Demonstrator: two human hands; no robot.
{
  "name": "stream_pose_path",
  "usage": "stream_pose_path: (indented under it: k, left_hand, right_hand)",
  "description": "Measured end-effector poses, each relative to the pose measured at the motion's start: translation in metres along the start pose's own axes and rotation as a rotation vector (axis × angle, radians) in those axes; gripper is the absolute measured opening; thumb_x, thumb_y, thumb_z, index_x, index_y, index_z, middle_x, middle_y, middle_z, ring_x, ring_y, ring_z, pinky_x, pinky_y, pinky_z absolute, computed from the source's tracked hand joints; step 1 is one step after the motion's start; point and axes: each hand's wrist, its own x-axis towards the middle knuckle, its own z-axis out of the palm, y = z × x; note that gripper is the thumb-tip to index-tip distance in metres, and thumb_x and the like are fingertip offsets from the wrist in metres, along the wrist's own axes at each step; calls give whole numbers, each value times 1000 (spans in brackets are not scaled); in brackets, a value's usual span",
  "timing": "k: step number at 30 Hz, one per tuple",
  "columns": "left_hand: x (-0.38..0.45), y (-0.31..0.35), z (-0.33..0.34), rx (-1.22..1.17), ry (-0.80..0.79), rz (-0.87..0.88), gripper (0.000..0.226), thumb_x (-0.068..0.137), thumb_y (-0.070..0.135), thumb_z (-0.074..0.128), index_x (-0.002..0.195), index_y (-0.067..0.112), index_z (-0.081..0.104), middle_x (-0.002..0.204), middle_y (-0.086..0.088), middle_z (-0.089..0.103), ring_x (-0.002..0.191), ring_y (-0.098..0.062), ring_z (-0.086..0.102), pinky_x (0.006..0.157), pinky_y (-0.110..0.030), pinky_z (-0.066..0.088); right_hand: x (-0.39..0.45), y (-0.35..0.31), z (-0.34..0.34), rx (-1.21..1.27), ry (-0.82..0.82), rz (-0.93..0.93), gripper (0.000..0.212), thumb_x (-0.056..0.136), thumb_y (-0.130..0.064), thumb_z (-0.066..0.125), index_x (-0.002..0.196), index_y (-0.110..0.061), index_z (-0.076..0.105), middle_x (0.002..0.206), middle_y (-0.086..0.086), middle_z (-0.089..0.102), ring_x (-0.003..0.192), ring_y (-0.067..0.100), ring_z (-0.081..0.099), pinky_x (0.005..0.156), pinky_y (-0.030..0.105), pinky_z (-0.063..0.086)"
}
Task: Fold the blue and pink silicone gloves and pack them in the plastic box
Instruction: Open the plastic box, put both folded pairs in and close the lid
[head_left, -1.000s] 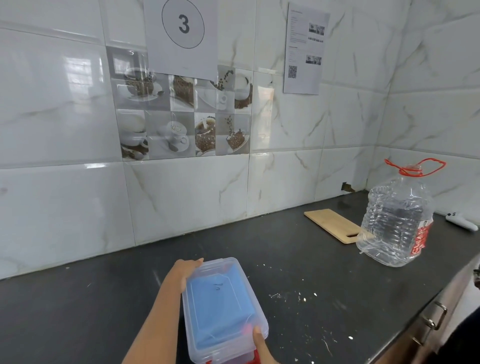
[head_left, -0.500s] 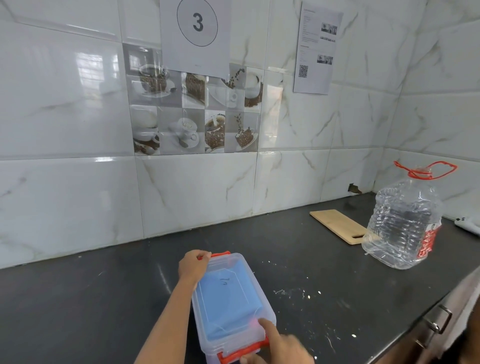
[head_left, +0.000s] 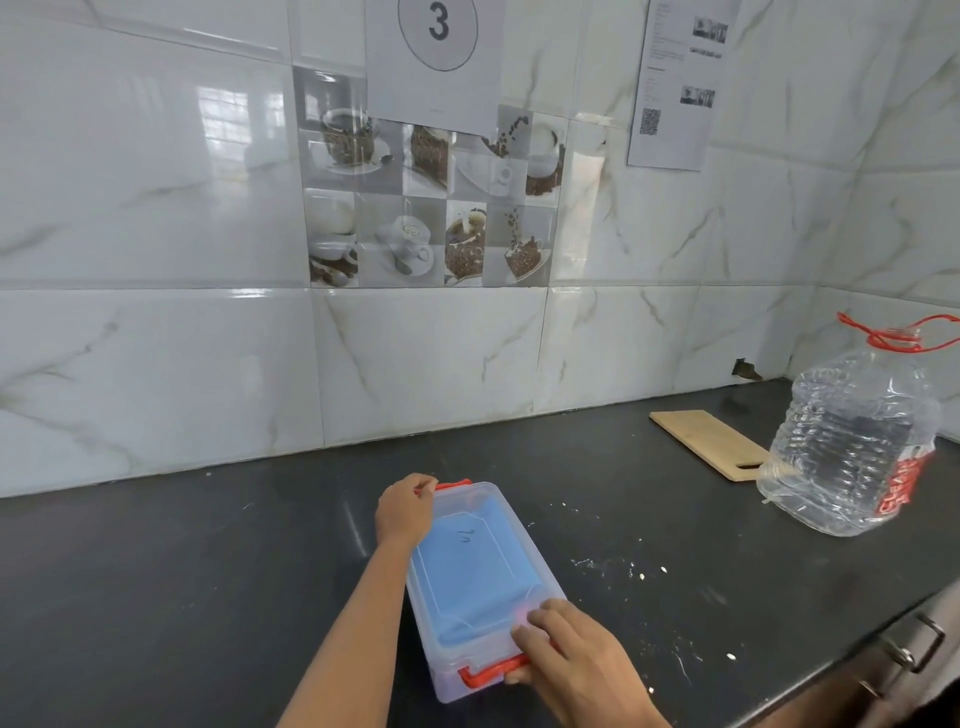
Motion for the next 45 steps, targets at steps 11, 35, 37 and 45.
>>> stream_pose_path:
  k: [11,35,37,45]
  left_hand:
    - [-11,-8,-5,48,-126,127,36,99,25,40,129,18,58,134,-7,58,122,-23,54,99,-30,42]
    - [2,-4,-7,-268,-107,-173,42,82,5,67,123,8,58,131,-13,53,120,-27,51,99,-36,45]
    - [6,-3,-8,-268,-136,-205,45,82,3,66,125,8,56,133,-13,53,121,-28,50,100,-37,44]
    - [17,13,-8,-175,-258,-368,37,82,35,68,107,8,64,102,-11,67,89,-25,65,78,-32,52]
  right_hand:
    - [2,-1,3,-37,11,-106,32,100,-29,30,88,-14,56,77,1,69,67,18,65,64,25,56]
    - [19,10,9,151,-74,174,46,90,-61,33,65,-33,58,62,-18,55,56,2,49,40,13,40]
    - [20,11,7,153,-95,175,49,90,-62,30,63,-33,59,61,-19,55,54,1,50,41,10,40]
    - [24,10,-2,186,-185,229,47,86,-68,32,66,-37,60,65,-24,58,57,-5,52,48,-1,32]
